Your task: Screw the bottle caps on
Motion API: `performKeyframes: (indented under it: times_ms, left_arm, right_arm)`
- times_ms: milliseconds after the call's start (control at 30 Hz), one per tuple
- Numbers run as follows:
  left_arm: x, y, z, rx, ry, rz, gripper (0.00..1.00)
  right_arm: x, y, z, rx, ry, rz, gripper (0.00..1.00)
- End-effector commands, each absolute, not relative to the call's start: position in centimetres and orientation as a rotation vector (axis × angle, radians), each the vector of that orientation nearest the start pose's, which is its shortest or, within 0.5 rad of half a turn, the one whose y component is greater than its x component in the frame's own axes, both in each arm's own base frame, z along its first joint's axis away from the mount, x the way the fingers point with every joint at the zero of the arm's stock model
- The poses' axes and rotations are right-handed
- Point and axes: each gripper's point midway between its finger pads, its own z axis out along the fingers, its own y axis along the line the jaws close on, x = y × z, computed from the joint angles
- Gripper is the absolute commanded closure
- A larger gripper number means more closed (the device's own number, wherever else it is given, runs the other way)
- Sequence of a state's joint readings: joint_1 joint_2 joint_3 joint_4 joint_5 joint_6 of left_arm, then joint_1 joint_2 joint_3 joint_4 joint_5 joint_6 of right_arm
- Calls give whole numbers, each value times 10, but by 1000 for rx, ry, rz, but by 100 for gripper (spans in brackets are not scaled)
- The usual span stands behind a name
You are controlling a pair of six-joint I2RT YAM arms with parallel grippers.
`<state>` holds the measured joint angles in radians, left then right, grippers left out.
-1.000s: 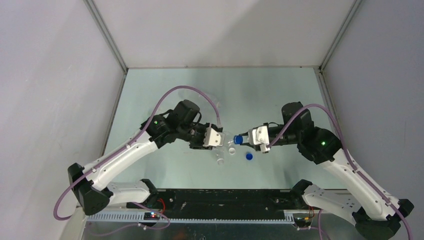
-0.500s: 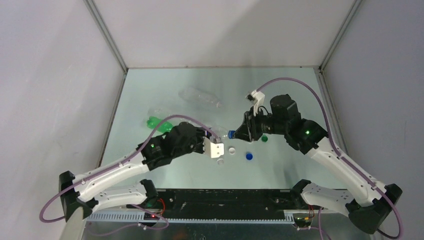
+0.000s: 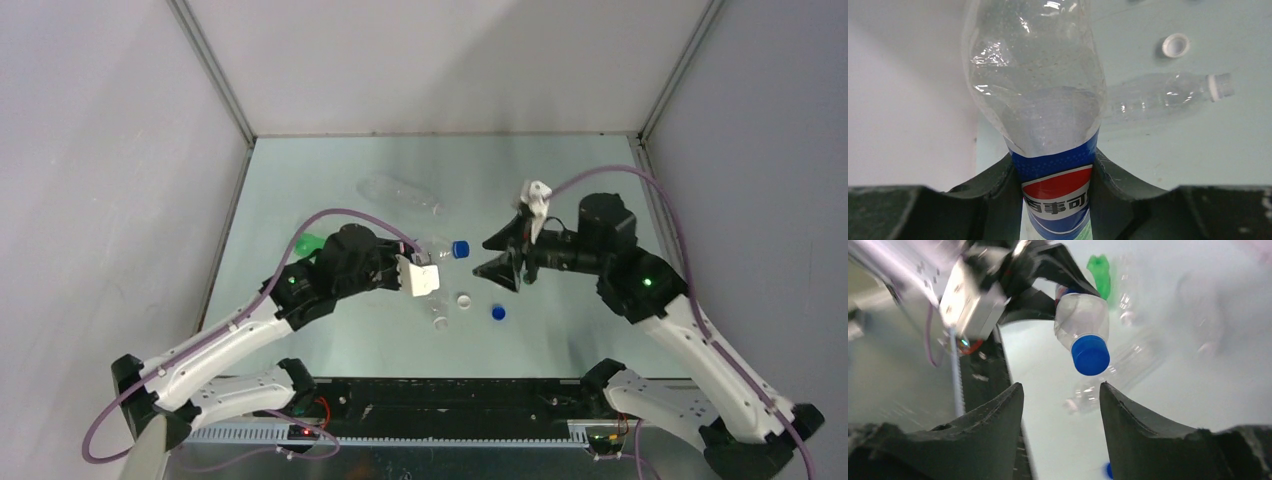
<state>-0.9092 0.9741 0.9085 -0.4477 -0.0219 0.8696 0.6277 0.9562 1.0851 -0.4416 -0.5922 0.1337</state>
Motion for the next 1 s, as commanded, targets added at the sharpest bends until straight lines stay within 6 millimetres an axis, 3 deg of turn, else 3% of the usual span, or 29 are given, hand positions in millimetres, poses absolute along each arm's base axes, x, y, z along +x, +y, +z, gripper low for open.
performKeyframes:
  times_ms: [0,267,533,800,967]
  left_arm:
    - [190,-250,236,1710,1280,-319,100]
    - [172,-258,236,1825,1309,-490,100]
    - [174,-265,242,1833,1293,-512,100]
    - [177,-269,244,1841,1290,-513,100]
    - [182,-273,248,1832,1279,-501,100]
  right_arm:
    - [152,245,331,-1414,1203,791,40]
    - [145,247,329,-1590,955,688,41]
    - [141,255,317,-1650,933,723,46]
    - [145,259,307,-1665,972,743,57]
    - [149,262,307,-1625,1035,775,73]
